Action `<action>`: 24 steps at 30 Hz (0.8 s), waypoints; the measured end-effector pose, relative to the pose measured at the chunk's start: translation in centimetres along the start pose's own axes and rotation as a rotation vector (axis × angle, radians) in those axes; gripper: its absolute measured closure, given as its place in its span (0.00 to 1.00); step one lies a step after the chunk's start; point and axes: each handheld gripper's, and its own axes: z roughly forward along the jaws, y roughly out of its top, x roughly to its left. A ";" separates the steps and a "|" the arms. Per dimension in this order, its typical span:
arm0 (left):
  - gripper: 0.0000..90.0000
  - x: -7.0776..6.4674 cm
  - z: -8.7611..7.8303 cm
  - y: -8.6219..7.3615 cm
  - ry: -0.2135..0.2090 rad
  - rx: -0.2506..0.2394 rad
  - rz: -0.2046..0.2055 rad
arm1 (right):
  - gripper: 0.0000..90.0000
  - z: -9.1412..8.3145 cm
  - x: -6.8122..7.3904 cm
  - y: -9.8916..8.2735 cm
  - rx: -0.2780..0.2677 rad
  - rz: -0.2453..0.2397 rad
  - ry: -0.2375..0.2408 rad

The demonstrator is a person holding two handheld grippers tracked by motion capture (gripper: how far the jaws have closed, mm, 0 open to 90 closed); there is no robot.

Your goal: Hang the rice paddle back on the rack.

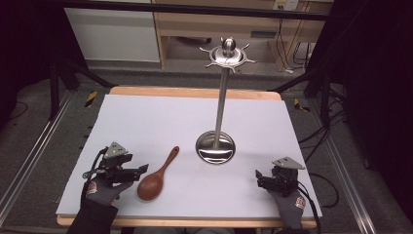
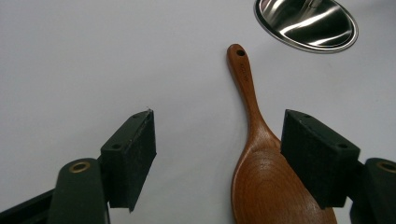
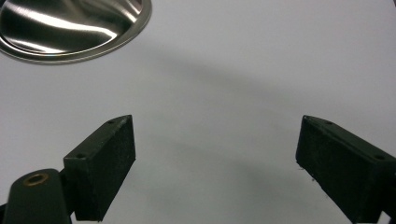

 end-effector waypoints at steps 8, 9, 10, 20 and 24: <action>0.29 -0.3 0.2 0.7 0.001 0.025 0.025 | 0.13 0.0 0.0 0.0 0.002 0.007 -0.002; 0.29 -0.4 0.3 0.8 0.000 0.037 0.029 | 0.13 0.0 0.0 0.0 0.002 0.010 -0.001; 0.29 -0.4 0.4 0.9 0.000 0.040 0.036 | 0.13 0.0 0.0 0.0 0.001 0.008 -0.002; 0.29 -0.7 1.4 2.2 -0.007 0.088 0.056 | 0.13 0.0 -0.1 0.0 0.005 0.005 -0.002; 0.29 -0.9 1.7 2.8 -0.019 0.111 0.063 | 0.13 0.0 -0.1 0.0 0.006 0.005 0.000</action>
